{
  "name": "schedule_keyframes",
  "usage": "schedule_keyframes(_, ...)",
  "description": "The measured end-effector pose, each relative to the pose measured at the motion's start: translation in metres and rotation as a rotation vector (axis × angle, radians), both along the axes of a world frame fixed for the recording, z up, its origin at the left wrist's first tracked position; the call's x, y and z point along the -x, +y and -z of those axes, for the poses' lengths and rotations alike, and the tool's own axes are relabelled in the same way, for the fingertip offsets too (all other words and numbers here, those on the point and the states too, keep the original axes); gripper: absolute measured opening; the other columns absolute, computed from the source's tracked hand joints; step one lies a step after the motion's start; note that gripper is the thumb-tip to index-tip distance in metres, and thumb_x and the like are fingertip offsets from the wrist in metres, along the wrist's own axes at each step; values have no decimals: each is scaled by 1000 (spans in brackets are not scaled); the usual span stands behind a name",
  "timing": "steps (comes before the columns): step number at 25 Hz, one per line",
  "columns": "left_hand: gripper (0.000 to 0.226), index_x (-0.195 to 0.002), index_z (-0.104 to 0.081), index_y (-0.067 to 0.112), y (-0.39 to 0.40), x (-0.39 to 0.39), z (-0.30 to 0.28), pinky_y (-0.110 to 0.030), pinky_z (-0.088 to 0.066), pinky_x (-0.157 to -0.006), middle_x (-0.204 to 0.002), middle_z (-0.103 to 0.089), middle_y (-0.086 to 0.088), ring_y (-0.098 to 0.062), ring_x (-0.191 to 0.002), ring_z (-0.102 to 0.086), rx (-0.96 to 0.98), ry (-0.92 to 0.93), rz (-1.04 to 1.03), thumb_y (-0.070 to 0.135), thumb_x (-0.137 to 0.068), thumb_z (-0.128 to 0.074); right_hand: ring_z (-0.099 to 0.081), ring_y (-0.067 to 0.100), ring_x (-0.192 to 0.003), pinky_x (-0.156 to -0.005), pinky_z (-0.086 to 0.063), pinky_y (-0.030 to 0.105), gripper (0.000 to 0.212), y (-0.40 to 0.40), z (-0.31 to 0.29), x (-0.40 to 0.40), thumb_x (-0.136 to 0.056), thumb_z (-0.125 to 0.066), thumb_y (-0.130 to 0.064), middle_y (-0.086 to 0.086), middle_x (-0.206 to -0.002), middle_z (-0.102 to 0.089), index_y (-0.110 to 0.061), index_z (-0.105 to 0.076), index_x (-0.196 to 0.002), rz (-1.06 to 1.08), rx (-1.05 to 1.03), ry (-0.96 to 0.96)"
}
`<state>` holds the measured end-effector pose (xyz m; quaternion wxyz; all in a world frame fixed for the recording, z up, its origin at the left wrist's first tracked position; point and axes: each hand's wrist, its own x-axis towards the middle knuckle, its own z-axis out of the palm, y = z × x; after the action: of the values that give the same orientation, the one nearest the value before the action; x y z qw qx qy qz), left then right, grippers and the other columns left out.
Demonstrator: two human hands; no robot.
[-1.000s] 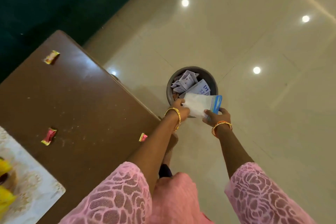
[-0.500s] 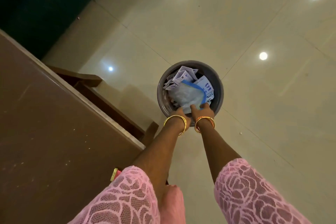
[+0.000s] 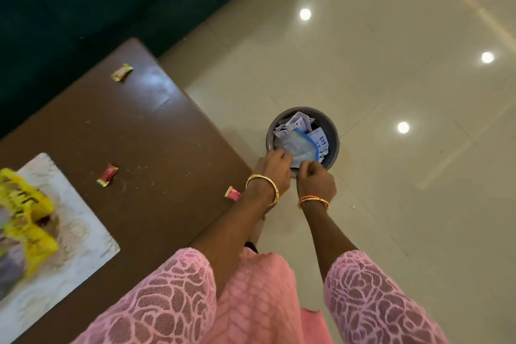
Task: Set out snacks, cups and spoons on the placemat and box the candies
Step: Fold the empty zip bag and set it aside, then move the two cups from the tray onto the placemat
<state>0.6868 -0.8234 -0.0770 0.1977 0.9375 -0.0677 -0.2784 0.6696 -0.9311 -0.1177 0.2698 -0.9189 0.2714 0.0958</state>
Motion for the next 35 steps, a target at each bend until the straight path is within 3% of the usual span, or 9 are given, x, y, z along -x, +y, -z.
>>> schedule_keyframes(2, 36, -122, -49, 7, 28, 28, -32, -41, -40, -99, -127, -52, -15, -33, -117, -47, -2, -106, 10, 12, -86, -47, -56, 33, -63, -54, -44, 35, 27, 19, -35, 20, -86, -49, -23, 17, -66, -64, -9, -59, -66, -102, 26, -113)
schedule_keyframes(5, 45, -134, -38, 7, 87, 88, -68, -42, -28, -111, -144, -38, -16, -32, -134, -33, -153, -158, -45, 17, -89, -42, -55, 34, -85, -71, -44, 39, 18, 54, -79, 60, -86, -48, -21, 18, -86, -64, -7, -59, -82, -308, 142, -215)
schedule_keyframes(10, 53, -144, -21, 7, 182, 214, -102, -47, -17, -117, -154, -23, -15, -31, -143, -17, -352, -145, -277, 27, -95, -30, -50, 36, -110, -92, -40, 47, 28, 133, -124, 138, -86, -42, -28, 18, -116, -57, -9, -54, -104, -598, 209, -245)
schedule_keyframes(14, 55, -145, -17, 5, 237, 317, -117, -46, -13, -118, -156, -18, -15, -31, -145, -12, -397, -114, -436, 29, -96, -27, -46, 37, -121, -99, -36, 49, 38, 204, -146, 221, -84, -41, -29, 17, -128, -53, -9, -53, -114, -821, 163, -277)
schedule_keyframes(25, 56, -145, -19, 5, 356, 549, -138, -46, -12, -117, -155, -21, -16, -31, -144, -16, -418, -42, -1012, 29, -96, -31, -51, 36, -116, -95, -40, 50, 35, 372, -180, 407, -82, -48, -27, 16, -120, -58, -7, -58, -109, -1436, 32, -354)
schedule_keyframes(29, 54, -144, -23, 7, 376, 599, -133, -46, -15, -116, -154, -24, -15, -29, -143, -18, -421, -7, -1242, 30, -95, -31, -52, 36, -114, -92, -41, 47, 27, 422, -184, 443, -85, -51, -23, 15, -118, -58, -8, -58, -106, -1638, -17, -372)
schedule_keyframes(35, 49, -138, -32, 6, 411, 634, -130, -46, -22, -115, -148, -34, -17, -32, -139, -27, -394, 30, -1548, 29, -95, -35, -51, 36, -106, -86, -40, 43, 22, 501, -188, 465, -85, -46, -13, 19, -106, -62, -3, -59, -100, -1947, -96, -248)
